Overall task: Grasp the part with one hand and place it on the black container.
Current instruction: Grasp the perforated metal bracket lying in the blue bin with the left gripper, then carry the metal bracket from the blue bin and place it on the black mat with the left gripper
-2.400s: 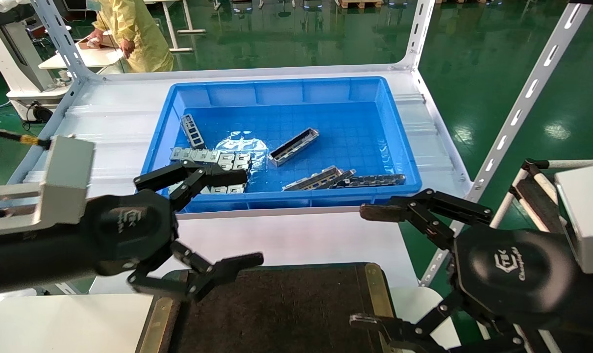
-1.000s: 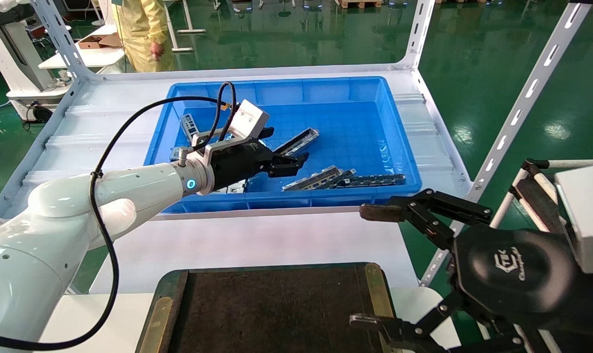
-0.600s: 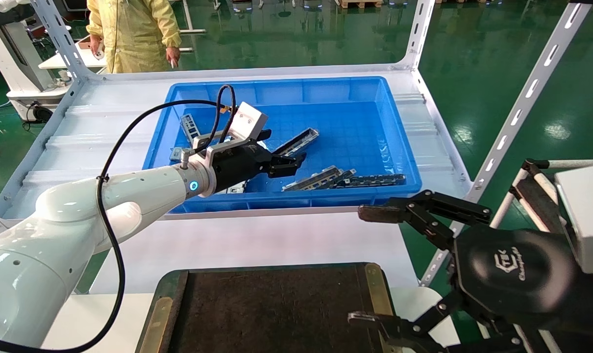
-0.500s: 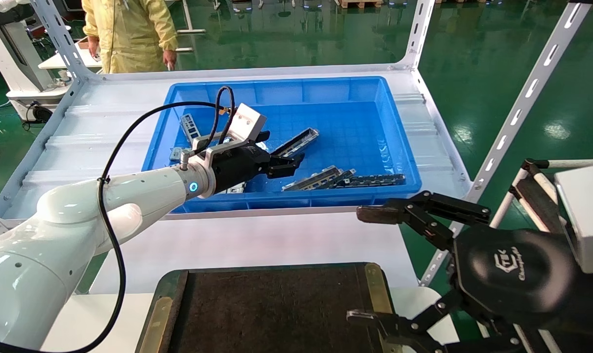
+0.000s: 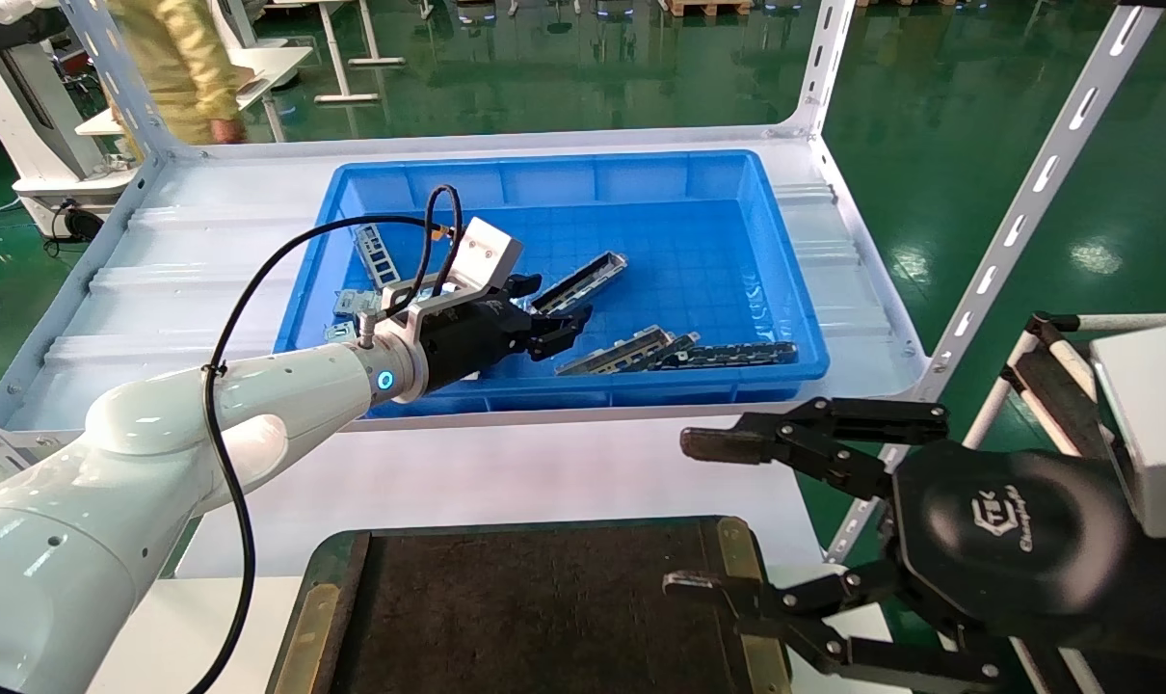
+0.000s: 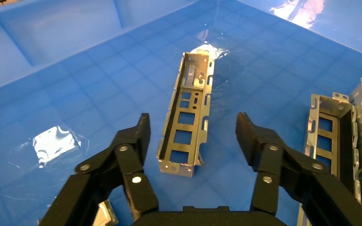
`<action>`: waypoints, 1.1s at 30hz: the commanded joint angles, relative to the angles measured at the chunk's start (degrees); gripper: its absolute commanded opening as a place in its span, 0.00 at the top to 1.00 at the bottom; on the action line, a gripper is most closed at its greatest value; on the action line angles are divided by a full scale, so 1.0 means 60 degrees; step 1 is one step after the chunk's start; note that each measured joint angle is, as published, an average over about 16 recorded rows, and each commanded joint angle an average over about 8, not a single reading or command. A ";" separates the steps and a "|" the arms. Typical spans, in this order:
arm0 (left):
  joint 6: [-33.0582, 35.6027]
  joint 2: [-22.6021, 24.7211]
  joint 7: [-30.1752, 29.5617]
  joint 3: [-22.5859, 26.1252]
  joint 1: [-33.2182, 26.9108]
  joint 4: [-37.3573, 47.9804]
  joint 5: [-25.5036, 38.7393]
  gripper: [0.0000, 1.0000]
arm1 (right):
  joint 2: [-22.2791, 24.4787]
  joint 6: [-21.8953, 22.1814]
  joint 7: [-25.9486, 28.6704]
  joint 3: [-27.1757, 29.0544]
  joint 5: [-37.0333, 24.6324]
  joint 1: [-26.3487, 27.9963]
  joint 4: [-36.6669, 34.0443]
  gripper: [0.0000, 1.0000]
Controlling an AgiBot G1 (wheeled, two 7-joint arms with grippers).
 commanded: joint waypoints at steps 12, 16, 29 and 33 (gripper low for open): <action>-0.0110 -0.0041 0.0158 0.0485 -0.0066 0.0009 -0.0852 1.00 | 0.0001 0.0001 -0.0001 -0.0002 0.0001 0.0000 0.0000 1.00; 0.0107 -0.0087 0.0373 0.0464 -0.0168 0.0014 -0.1194 1.00 | 0.0001 0.0001 -0.0001 -0.0002 0.0001 0.0001 0.0000 1.00; 0.3027 -0.0846 0.1247 -0.0024 -0.0435 -0.0154 -0.2294 1.00 | 0.0001 0.0001 -0.0002 -0.0004 0.0002 0.0001 0.0000 1.00; 0.4172 -0.1251 0.1264 -0.0049 -0.0294 -0.0525 -0.2440 1.00 | 0.0002 0.0002 -0.0002 -0.0004 0.0003 0.0001 0.0000 1.00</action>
